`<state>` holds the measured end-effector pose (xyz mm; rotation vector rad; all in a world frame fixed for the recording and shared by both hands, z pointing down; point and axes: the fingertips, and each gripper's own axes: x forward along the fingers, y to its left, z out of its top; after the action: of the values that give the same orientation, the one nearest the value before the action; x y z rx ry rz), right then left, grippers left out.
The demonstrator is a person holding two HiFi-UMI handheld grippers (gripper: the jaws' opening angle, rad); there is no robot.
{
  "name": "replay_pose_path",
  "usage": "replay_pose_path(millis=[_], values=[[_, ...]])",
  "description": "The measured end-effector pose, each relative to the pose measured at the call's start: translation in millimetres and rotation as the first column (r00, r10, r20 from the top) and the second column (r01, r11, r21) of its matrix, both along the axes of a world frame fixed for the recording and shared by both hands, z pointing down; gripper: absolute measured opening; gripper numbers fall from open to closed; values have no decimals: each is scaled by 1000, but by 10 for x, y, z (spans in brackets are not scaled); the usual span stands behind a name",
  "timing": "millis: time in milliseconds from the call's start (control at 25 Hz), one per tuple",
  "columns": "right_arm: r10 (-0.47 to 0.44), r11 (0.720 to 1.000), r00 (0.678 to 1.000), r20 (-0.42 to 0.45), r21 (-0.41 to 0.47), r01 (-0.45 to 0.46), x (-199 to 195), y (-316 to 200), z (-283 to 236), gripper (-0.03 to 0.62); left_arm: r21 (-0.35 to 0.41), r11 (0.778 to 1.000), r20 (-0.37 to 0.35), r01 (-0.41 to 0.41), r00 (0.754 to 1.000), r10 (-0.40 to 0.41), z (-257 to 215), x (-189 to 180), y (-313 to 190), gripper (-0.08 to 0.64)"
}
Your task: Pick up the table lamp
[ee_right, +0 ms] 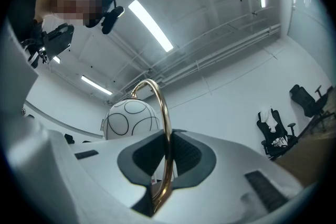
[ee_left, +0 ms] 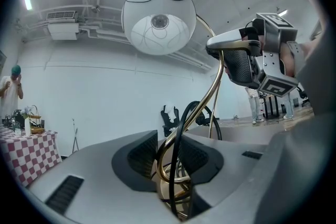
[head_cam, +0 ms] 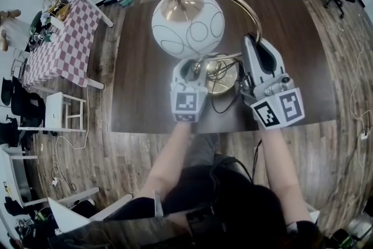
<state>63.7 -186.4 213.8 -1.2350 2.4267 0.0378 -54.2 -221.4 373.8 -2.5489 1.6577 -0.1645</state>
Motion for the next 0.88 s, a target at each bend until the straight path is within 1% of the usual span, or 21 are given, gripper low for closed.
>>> replay_pose_path(millis=[200, 520, 880], values=[[-3, 1000, 1000, 1, 6, 3, -35, 21, -8, 26, 5, 1000, 6, 1, 1000, -1, -15, -45, 7, 118], [-14, 1000, 1000, 4, 21, 14, 19, 0, -97, 26, 13, 1000, 5, 2, 1000, -2, -87, 26, -12, 118], [-27, 999, 1000, 10, 38, 26, -28, 70, -116, 26, 28, 999, 15, 15, 1000, -15, -106, -28, 32, 119]])
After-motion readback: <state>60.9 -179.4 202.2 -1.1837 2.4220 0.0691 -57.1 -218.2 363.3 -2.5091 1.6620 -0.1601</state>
